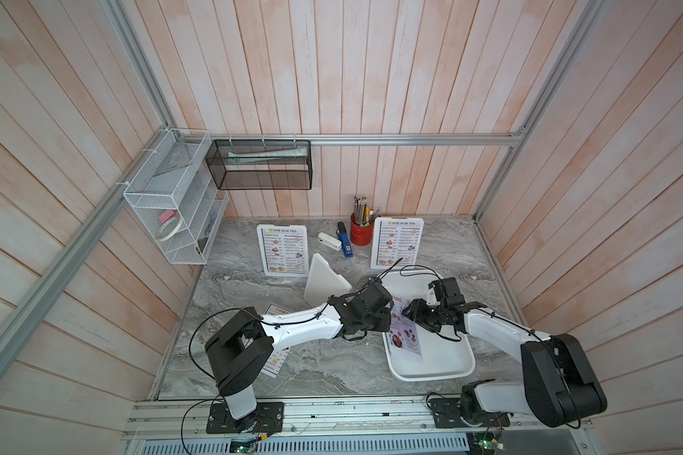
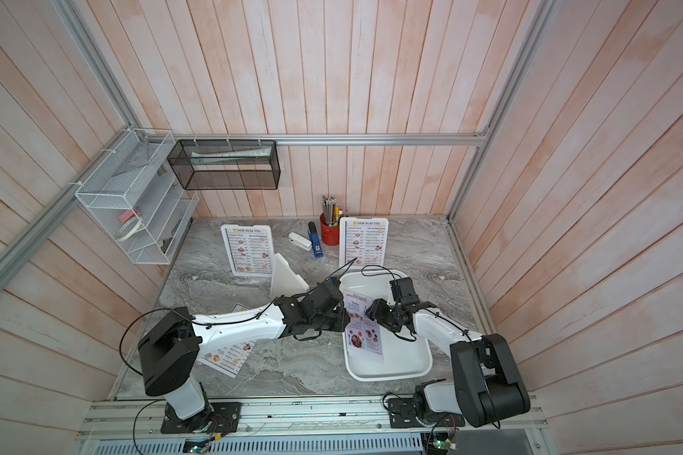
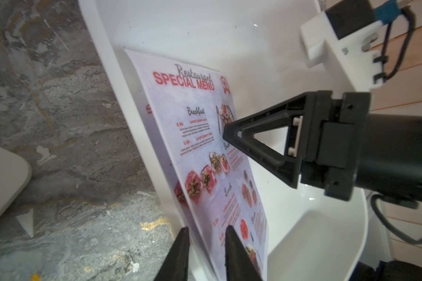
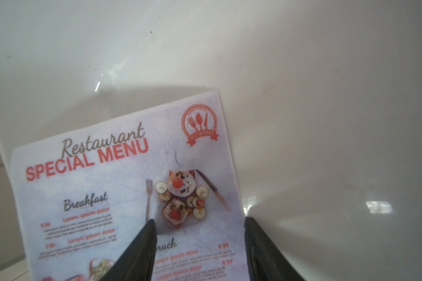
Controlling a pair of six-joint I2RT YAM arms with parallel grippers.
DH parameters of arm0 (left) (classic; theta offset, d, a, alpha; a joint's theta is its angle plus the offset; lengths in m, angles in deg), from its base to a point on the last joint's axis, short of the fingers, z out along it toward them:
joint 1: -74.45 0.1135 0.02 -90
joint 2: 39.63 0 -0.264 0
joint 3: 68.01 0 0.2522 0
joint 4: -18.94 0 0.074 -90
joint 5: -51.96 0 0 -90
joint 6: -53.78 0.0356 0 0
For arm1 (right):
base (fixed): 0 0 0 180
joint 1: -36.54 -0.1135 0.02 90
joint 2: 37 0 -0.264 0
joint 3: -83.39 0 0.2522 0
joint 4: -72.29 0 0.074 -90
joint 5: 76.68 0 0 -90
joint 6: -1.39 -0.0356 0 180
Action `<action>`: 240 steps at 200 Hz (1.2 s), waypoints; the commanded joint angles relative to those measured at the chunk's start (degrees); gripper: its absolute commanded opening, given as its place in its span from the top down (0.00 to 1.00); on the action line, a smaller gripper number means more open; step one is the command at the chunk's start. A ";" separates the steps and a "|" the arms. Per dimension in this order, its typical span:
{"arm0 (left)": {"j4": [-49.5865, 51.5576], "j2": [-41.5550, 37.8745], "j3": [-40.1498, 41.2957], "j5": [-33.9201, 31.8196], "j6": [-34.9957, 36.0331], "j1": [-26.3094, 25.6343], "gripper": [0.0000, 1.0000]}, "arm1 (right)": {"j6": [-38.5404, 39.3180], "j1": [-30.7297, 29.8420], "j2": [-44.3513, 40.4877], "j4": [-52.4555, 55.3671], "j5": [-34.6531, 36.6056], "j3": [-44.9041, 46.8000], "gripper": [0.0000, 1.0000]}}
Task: Replace the menus in the menu holders
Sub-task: Pick up the menu from the storage box.
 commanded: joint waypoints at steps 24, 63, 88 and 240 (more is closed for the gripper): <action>-2.19 -0.83 1.31 0.64 -1.36 -0.21 0.72 | 0.06 -0.47 -0.10 1.68 -0.53 0.87 0.41; -4.20 -0.62 1.40 2.09 -1.87 -0.21 0.72 | 0.16 -0.49 -0.37 1.95 -0.59 1.06 0.42; -4.38 -0.03 1.59 2.36 -2.11 -0.21 0.73 | 0.06 -0.49 -0.62 1.87 -0.57 1.13 0.42; -5.05 2.21 1.17 3.03 -3.34 -0.21 0.73 | 0.06 -0.49 -0.50 1.55 -0.80 1.55 0.43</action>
